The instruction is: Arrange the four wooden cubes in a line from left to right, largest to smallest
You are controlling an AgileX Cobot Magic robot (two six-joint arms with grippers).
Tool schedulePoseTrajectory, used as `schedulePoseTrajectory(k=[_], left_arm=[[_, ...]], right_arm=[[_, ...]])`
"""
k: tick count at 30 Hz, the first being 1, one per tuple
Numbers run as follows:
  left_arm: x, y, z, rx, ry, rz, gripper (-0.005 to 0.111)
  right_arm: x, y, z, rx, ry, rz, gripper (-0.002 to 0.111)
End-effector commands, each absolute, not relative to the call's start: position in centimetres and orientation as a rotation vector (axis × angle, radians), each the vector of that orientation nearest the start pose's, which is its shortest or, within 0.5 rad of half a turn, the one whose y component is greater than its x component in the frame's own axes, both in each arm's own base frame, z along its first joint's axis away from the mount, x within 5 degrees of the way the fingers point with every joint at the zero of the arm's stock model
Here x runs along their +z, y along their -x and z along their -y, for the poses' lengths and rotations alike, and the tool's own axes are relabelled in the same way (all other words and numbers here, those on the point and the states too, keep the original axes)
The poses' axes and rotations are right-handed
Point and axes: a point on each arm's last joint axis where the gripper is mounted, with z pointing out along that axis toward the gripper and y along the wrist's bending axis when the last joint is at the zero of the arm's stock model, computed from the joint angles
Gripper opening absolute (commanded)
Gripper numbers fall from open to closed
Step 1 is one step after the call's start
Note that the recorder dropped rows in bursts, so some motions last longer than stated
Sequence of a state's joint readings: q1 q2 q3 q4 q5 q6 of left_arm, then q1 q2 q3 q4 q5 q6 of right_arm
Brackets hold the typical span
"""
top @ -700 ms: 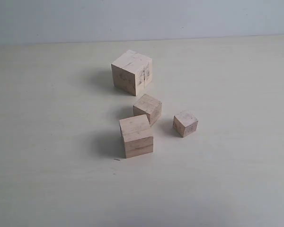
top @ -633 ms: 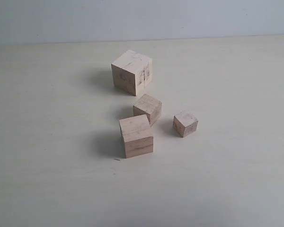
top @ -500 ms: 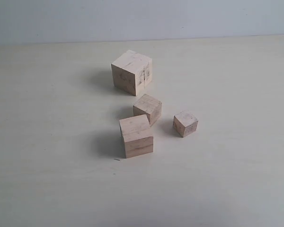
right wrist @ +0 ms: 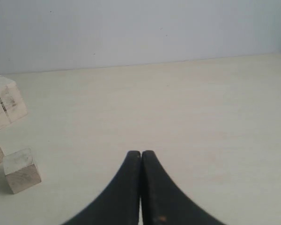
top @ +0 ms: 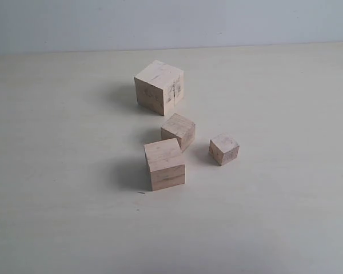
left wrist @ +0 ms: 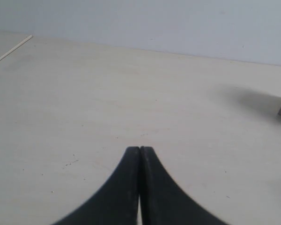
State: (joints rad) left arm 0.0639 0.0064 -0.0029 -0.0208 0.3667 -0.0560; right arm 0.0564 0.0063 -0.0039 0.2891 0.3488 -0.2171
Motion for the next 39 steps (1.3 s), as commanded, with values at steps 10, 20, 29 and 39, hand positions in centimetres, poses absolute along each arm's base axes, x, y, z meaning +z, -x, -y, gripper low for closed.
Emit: schedulePoseTrajectory(k=[10,20,29,39], left_arm=[[18.1,-5.3,-0.2,-0.020,0.121,-1.835,0.000],[18.1,-5.3,-0.2,-0.020,0.121,-1.835,0.000],[18.1,-5.3,-0.2,-0.020,0.121,-1.835,0.000],[18.1,-5.3,-0.2,-0.020,0.121,-1.835,0.000]], right_arm=[[23.1,-5.3,0.7,0.223,-0.235,-1.268,0.000],[27.1,-4.0,1.3,0.264,-0.303,-1.030,0.000],[34.6,-14.7,-3.3,0.444,0.015,-2.043,0.000],[29.6,-25.6,-5.8,0.772,-0.127,-2.443,0.000]])
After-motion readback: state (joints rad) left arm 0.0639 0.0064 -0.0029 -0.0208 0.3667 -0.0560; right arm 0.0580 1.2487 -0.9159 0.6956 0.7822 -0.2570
